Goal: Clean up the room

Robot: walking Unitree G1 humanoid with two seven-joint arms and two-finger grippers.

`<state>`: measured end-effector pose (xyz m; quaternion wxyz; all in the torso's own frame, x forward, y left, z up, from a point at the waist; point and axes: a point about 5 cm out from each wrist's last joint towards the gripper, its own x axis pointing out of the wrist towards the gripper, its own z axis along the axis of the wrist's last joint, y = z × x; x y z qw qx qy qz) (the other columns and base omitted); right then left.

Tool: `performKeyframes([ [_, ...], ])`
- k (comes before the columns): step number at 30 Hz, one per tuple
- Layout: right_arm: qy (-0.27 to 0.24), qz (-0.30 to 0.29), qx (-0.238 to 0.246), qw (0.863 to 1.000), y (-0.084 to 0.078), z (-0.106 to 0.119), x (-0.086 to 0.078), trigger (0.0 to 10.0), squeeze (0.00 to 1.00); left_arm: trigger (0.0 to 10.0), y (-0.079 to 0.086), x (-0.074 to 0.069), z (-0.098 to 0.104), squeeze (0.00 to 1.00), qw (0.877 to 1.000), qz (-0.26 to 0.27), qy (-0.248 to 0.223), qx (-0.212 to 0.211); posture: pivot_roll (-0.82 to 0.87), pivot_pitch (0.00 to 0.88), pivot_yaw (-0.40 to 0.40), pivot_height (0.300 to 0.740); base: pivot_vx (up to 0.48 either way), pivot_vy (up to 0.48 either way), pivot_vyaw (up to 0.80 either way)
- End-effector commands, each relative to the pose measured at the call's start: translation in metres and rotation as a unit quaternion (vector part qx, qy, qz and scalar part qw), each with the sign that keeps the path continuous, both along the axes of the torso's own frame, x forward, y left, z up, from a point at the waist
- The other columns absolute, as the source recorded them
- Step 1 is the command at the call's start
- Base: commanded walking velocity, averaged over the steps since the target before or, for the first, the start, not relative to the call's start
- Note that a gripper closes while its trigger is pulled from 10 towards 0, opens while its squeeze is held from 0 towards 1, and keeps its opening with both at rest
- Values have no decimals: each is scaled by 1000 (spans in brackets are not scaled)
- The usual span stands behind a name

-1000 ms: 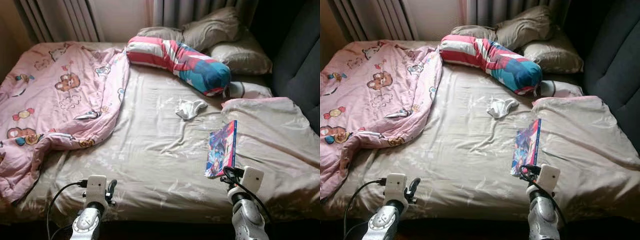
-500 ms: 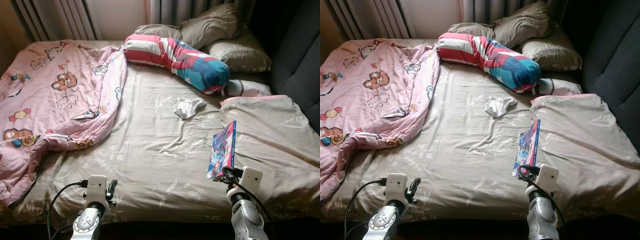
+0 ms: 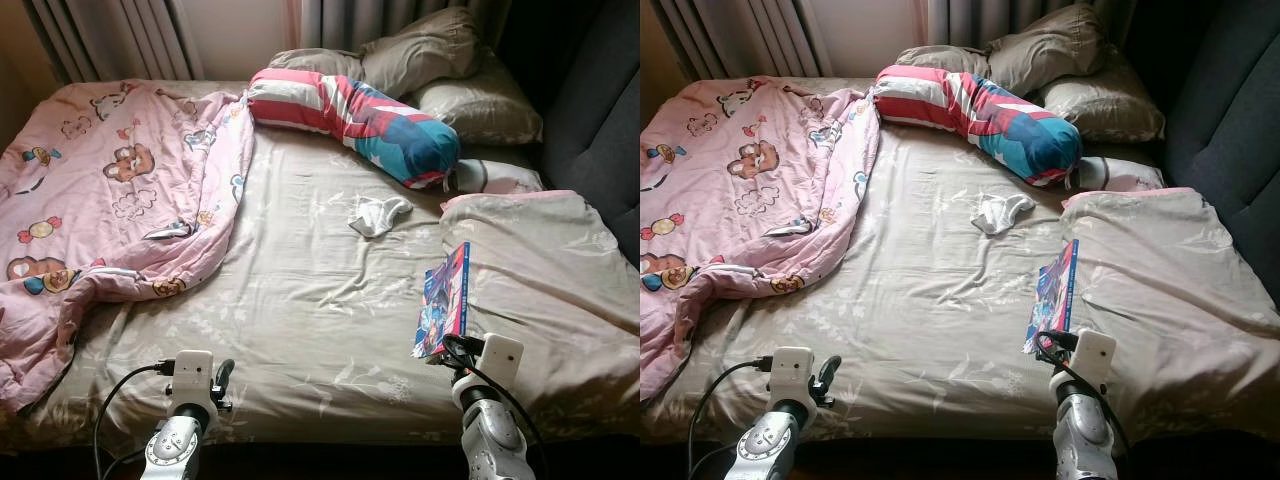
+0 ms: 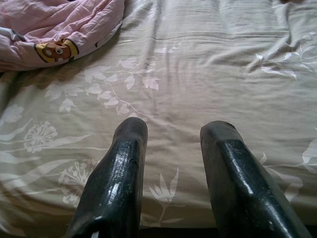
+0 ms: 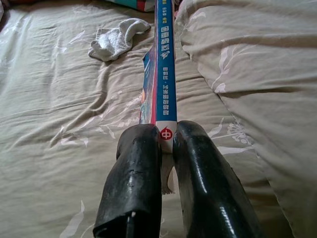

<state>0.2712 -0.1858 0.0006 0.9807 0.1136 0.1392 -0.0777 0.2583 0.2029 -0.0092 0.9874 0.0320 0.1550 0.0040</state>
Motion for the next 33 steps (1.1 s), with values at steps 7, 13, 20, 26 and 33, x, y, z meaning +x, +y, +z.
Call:
performKeyframes([
  [7, -15, 3, -8, 1000, 0, 5, 4, 10000, 0, 10000, 3, -4, -3, 0, 1000, 2, 9, -1, -53, 130, -15, 740, 238, 0, 0],
  [13, -18, -3, -8, 1000, -1, 6, 5, 10000, 0, 10000, 2, -4, -4, 0, 1000, 0, 10, -3, -54, 127, -14, 740, 313, 0, 0],
  [20, -19, -3, -8, 1000, -2, 6, 5, 10000, 0, 10000, 1, -5, -4, 0, 1000, 1, 11, -5, -55, 116, -16, 740, 212, 0, 0],
  [26, -16, -2, -8, 1000, -1, 6, 6, 10000, 0, 10000, 2, -6, -5, 0, 1000, 1, 12, -8, -48, 119, -19, 740, 0, 0, 0],
  [33, -15, -3, -8, 1000, 0, 5, 5, 10000, 0, 10000, 3, -8, -6, 0, 1000, 3, 11, -10, -49, 124, -18, 740, 0, 0, 0],
])
